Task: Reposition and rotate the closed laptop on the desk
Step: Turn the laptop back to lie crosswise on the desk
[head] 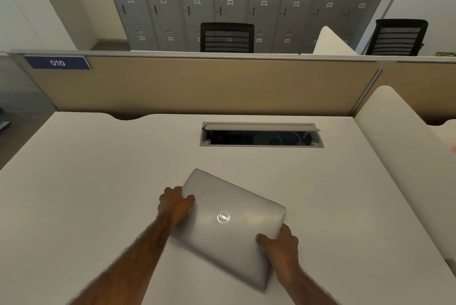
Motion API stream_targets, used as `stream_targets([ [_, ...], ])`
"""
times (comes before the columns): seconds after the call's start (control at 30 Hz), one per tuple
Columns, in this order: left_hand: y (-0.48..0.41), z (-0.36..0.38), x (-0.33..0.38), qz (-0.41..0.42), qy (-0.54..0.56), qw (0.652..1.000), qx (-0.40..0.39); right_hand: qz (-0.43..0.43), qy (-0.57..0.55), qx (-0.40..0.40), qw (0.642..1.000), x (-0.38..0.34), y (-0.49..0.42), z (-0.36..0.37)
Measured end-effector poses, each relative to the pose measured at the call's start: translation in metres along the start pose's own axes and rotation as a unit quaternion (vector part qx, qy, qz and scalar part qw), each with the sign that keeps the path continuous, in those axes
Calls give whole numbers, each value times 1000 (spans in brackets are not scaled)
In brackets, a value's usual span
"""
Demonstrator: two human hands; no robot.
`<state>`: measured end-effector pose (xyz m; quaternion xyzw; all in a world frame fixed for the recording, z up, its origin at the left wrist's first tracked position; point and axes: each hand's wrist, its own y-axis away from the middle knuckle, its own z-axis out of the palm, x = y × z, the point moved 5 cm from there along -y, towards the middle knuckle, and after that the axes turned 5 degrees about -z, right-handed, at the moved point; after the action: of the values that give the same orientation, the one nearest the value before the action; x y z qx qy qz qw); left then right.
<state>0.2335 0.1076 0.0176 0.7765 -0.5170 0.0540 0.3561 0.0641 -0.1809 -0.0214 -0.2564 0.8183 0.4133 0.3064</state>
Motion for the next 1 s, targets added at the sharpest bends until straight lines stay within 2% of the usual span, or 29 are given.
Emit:
stream_targets([
  [0.37,-2,3,-18,-24,106,994,-8,-40,-22,12,999,-12,-30,-14],
  [0.6,12,14,-12,-25,172,985,0,-80,9,-19,997,-45,-64,-41],
  [1.0,18,18,-4,-33,160,987,13,-93,20,-45,994,-74,-83,-51],
])
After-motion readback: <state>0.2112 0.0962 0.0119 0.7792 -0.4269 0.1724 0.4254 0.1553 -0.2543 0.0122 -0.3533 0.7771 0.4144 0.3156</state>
